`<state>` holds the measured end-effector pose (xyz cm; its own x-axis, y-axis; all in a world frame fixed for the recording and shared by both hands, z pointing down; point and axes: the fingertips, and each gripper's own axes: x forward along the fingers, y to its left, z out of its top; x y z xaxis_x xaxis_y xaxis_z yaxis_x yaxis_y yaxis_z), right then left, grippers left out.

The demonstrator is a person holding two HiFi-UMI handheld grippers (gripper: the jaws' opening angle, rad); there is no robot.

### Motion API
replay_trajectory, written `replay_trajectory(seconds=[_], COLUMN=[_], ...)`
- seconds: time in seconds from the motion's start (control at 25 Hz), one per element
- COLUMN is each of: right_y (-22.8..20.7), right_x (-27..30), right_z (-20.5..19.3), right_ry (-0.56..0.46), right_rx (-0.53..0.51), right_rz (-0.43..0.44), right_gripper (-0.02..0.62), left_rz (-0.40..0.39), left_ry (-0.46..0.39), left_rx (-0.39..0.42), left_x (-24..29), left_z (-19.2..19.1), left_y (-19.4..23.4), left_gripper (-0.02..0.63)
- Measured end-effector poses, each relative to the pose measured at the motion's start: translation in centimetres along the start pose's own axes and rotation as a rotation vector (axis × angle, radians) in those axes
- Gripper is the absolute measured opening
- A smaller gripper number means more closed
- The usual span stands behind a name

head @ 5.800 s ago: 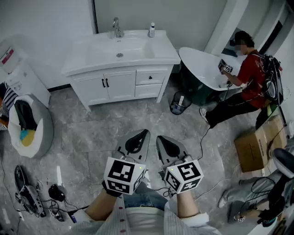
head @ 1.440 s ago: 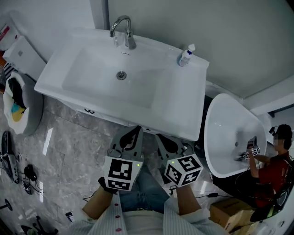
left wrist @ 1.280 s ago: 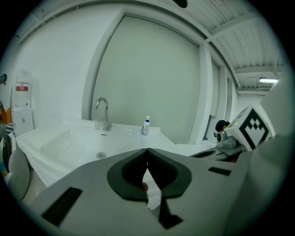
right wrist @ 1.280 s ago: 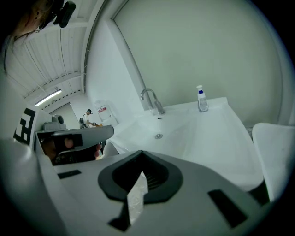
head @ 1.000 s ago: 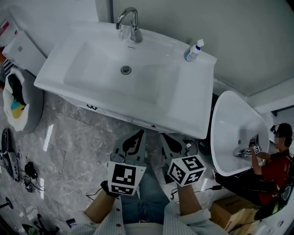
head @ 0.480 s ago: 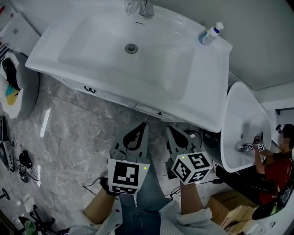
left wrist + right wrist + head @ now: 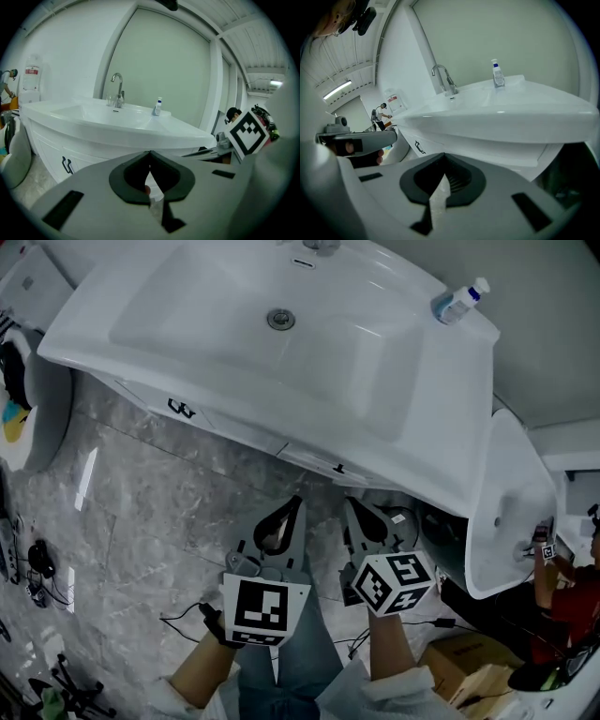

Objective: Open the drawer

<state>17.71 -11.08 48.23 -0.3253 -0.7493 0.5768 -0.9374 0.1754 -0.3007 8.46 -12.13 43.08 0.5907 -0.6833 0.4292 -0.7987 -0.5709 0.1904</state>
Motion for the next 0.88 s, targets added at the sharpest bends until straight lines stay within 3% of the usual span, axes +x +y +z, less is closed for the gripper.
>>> replay_trajectory(seconds=[0.24,0.68,0.88], right_y=[-1.1,-4.1,-5.2], right_x=[2.4,6.4,7.8], right_z=[-1.8,-5.8,-7.5], right_ry=[0.003,0.055,0.089], right_rx=[-0.015,-0.082,-0.084], right_rz=[-0.025,-0.144,-0.150], right_gripper=[0.009,0.011,0.012], left_rz=[0.007,-0.005,-0.019], left_ry=[0.014,0.050,0.063], left_rx=[-0.007,-0.029,-0.011], left_x=[1.3,2.6,3.0], left_z=[-2.7,-7.5,-8.8], left_y=[0.9,1.8,1.5], left_gripper=[0.017,0.017,0.017])
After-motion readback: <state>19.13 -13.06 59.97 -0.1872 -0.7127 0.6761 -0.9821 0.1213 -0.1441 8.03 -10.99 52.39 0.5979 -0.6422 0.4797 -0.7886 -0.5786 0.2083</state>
